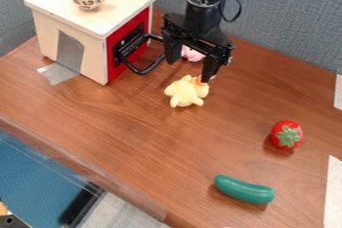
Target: Move the cucumber on the upper right of a toy
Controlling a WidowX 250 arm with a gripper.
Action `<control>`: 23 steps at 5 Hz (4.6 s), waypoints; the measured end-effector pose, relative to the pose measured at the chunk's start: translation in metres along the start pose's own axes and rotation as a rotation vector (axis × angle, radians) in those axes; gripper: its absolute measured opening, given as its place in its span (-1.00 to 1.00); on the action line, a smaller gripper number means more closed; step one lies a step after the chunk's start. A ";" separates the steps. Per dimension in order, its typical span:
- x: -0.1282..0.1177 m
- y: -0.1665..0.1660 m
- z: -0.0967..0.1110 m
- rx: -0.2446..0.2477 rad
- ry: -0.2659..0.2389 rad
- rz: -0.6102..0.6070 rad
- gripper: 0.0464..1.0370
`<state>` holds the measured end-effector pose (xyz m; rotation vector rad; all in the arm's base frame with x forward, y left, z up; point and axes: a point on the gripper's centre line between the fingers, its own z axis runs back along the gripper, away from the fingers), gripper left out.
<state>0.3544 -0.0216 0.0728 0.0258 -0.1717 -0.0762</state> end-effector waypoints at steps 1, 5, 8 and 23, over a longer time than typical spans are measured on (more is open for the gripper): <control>-0.006 -0.001 -0.012 -0.001 0.037 0.000 0.93; -0.045 -0.137 -0.026 -0.082 0.010 -0.561 0.93; -0.084 -0.141 -0.064 -0.134 0.123 -0.765 0.93; 0.098 -0.055 -0.042 0.073 0.013 0.136 0.93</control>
